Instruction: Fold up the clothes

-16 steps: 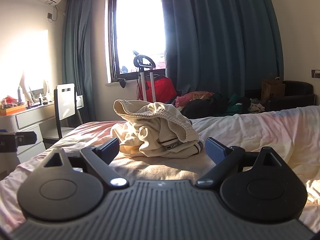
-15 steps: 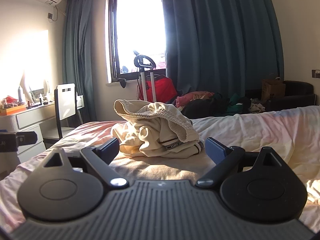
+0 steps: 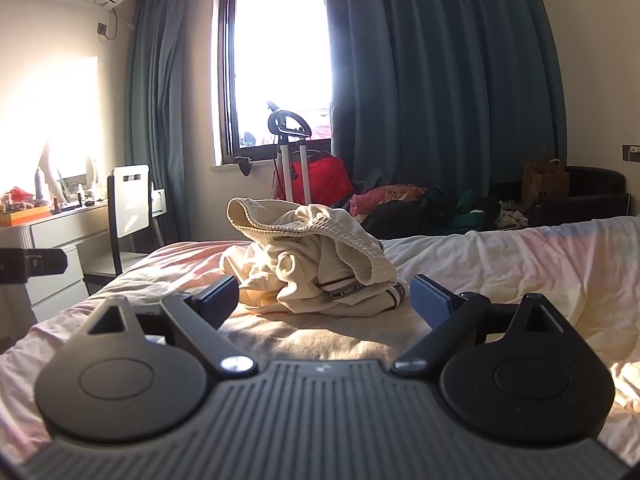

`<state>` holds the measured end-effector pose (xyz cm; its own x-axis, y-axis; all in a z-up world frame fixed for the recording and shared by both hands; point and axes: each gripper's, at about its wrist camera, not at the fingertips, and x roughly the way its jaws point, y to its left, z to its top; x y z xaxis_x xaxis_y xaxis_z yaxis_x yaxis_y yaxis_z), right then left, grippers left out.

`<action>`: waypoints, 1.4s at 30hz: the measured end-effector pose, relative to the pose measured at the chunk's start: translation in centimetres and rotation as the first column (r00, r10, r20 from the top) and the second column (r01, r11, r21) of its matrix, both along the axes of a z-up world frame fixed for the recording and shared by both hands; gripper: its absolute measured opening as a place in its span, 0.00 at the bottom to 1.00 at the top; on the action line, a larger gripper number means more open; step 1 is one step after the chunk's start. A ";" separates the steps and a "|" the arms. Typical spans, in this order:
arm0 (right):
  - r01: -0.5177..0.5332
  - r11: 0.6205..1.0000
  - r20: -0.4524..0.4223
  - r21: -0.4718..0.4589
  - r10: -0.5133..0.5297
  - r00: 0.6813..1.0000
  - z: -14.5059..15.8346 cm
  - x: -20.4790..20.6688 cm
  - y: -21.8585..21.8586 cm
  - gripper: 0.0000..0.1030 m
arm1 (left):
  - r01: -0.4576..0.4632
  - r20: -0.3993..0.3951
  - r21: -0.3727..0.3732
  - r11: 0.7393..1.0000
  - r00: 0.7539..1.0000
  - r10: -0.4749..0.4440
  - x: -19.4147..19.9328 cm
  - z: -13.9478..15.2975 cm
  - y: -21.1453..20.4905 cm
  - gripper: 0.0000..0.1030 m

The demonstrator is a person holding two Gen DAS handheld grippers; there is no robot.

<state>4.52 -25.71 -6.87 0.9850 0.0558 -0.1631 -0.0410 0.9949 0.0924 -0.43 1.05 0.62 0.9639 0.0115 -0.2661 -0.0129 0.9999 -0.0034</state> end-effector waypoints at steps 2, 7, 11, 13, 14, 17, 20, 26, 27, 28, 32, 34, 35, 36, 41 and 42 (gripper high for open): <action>0.000 1.000 -0.003 -0.001 0.000 1.000 0.0 0.1 0.0 0.91 | 0.001 -0.002 0.000 1.000 1.000 -0.001 0.0 0.0 0.0 1.00; 0.001 1.000 -0.006 0.001 -0.001 1.000 0.0 0.1 0.0 0.91 | -0.001 -0.001 0.000 1.000 1.000 0.001 -0.1 -0.2 0.0 1.00; -0.001 1.000 -0.006 0.001 0.001 1.000 0.0 0.1 0.0 0.91 | -0.003 -0.002 -0.002 1.000 1.000 0.003 0.0 0.0 0.1 1.00; 0.000 1.000 -0.007 -0.001 0.000 1.000 -0.1 0.2 0.0 0.91 | -0.002 -0.003 -0.004 1.000 1.000 0.002 -0.1 0.1 0.3 1.00; 0.000 1.000 -0.008 -0.001 0.000 1.000 -0.1 0.2 0.0 0.91 | -0.002 -0.004 -0.003 1.000 1.000 0.002 -0.1 0.1 0.3 1.00; -0.002 1.000 -0.006 0.003 0.002 1.000 0.0 0.1 -0.1 0.91 | -0.002 -0.003 0.000 1.000 1.000 0.002 0.0 0.0 0.3 1.00; -0.002 1.000 -0.008 0.006 0.002 1.000 0.1 0.1 -0.1 0.91 | -0.002 -0.004 0.001 1.000 1.000 0.002 0.1 0.0 0.3 1.00; -0.005 1.000 -0.015 0.011 0.005 1.000 0.3 0.1 -0.1 0.91 | 0.000 -0.007 0.002 1.000 1.000 0.000 0.1 -0.2 0.4 1.00; -0.009 1.000 -0.012 0.013 0.009 1.000 0.4 0.0 -0.1 0.91 | 0.001 -0.008 0.002 1.000 1.000 -0.001 0.2 -0.3 0.4 1.00; -0.012 1.000 -0.010 0.016 0.013 1.000 0.5 0.0 -0.1 0.91 | 0.004 -0.009 0.003 1.000 1.000 -0.003 0.2 -0.4 0.5 1.00; -0.011 1.000 0.017 0.006 0.011 1.000 0.9 -0.6 0.0 0.91 | 0.046 -0.019 -0.015 0.999 0.999 -0.046 0.4 -0.9 0.8 1.00; -0.008 1.000 0.029 0.019 0.008 1.000 1.3 -0.8 -0.4 0.91 | 0.057 -0.030 -0.021 0.998 0.998 -0.058 0.6 -1.3 0.7 1.00; -0.007 1.000 0.034 0.026 0.006 0.999 1.5 -0.8 -0.6 0.91 | 0.055 -0.036 -0.020 0.998 0.998 -0.056 0.8 -1.4 0.6 1.00; -0.010 0.999 0.034 0.037 0.009 0.999 1.7 -0.9 -0.8 0.91 | 0.056 -0.040 -0.017 0.998 0.998 -0.056 1.0 -1.6 0.5 1.00; -0.038 0.993 0.000 0.108 0.039 0.999 2.0 -0.4 -2.6 0.91 | 0.077 -0.047 -0.014 0.997 0.996 -0.077 4.0 -2.8 -0.3 1.00; -0.037 0.992 -0.010 0.123 0.039 0.999 2.0 -0.1 -2.9 0.91 | 0.082 -0.051 -0.023 0.996 0.995 -0.083 5.0 -3.0 -0.5 1.00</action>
